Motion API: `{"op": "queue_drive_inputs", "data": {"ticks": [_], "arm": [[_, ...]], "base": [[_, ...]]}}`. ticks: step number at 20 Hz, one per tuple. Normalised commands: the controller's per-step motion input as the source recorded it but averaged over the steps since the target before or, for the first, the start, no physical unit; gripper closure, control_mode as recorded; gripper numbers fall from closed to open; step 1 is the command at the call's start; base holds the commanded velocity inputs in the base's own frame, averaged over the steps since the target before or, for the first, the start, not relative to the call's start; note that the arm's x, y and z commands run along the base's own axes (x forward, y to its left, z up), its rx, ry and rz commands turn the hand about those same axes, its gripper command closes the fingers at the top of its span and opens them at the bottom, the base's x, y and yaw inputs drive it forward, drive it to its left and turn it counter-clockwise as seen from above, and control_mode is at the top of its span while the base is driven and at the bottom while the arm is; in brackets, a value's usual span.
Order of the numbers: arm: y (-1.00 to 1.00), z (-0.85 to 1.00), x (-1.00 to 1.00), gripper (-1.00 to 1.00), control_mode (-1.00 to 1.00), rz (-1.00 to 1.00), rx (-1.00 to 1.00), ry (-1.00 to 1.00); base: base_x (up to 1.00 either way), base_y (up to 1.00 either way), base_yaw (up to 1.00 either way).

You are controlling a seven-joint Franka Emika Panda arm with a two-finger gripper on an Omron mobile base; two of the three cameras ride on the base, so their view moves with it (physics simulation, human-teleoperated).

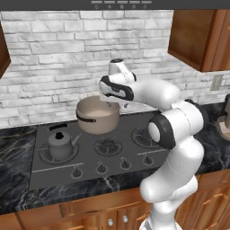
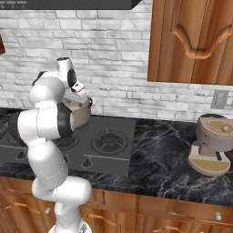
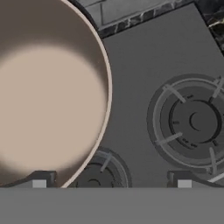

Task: Pick the kettle from the cabinet and place it on a stove burner. Then pick the pot from the counter and place it on another stove burner. Finally, turn both burners on.

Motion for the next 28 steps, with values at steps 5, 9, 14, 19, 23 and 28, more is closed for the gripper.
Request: {"op": "queue_drive_inputs", "data": {"ticks": [5, 9, 14, 19, 23, 28], "arm": [[0.17, 0.0, -0.51, -1.0, -1.0, 0.0, 0.0, 0.0], [0.17, 0.01, -0.51, -1.0, -1.0, 0.01, 0.0, 0.01], [0.21, 0.0, -0.54, -1.0, -1.0, 0.02, 0.0, 0.0], [0.26, 0.0, -0.55, -1.0, -1.0, 0.03, 0.0, 0.0], [0.36, 0.0, -0.46, -1.0, -1.0, 0.04, 0.0, 0.0], [0.38, -0.02, -0.45, -1.0, -1.0, 0.04, 0.0, -0.01]], "base": [[0.0, 0.0, 0.0], [0.0, 0.0, 0.0], [0.0, 0.0, 0.0], [0.0, 0.0, 0.0], [0.0, 0.0, 0.0], [0.0, 0.0, 0.0]]}}
